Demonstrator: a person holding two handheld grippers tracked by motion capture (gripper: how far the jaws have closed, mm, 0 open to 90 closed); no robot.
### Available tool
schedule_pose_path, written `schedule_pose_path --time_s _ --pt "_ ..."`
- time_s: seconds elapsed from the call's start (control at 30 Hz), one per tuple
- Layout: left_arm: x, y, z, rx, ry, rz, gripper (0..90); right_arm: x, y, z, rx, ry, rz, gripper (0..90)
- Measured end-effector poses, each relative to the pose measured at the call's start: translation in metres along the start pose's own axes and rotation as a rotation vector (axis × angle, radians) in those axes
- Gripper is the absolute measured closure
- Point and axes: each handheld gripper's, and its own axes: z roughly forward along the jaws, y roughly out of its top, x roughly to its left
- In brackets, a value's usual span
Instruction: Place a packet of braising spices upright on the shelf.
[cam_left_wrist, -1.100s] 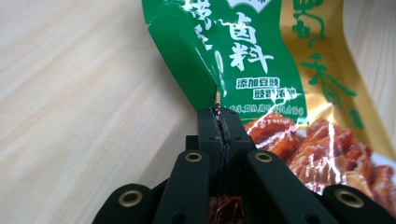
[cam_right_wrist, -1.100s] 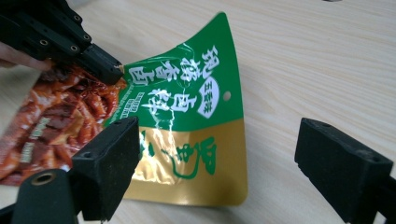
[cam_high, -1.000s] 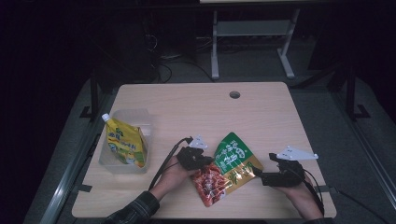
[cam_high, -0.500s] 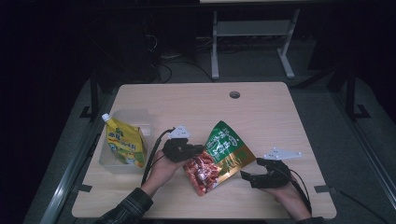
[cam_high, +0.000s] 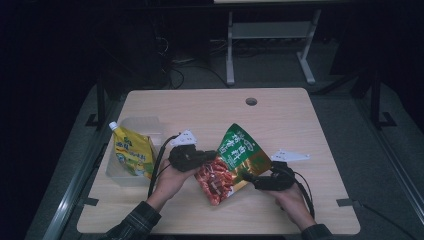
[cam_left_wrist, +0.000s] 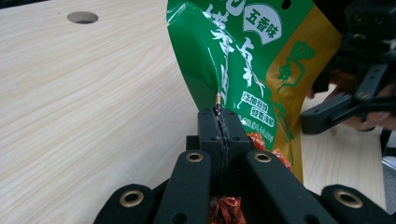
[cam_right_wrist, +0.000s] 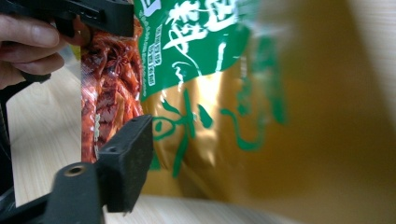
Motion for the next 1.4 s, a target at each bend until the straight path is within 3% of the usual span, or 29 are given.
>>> schedule_pose_path --time_s 0.07,0.3,0.4,0.73,0.83,0.97,1.17,1.4 --pt "0.0 0.0 -0.002 -0.009 0.001 -0.004 89.9 0.003 0.001 0.004 -0.003 0.007 -0.003 38.7" --pt "0.002 -0.002 -0.004 -0.011 0.008 -0.012 89.7 0.004 0.005 0.004 -0.044 0.064 -0.006 81.7" --pt "0.001 -0.003 -0.002 -0.009 0.006 -0.009 89.6 0.002 0.007 0.002 -0.034 0.093 -0.016 88.0" --pt "0.001 -0.008 0.0 0.032 0.046 0.0 86.3 -0.002 0.017 -0.001 0.017 0.128 -0.061 89.0" --pt "0.002 -0.007 -0.005 0.029 0.09 0.025 78.6 -0.003 0.021 -0.004 0.018 0.131 -0.072 89.3" --pt "0.001 -0.011 -0.013 0.043 0.113 0.035 60.4 -0.001 0.026 -0.007 0.03 0.117 -0.101 89.4" --pt "-0.01 -0.029 -0.016 0.133 0.056 0.051 39.4 -0.001 0.035 -0.01 0.051 0.1 -0.137 89.4" --pt "-0.025 -0.051 -0.017 0.235 -0.021 0.076 27.9 0.001 0.053 -0.005 0.065 0.107 -0.145 89.4"
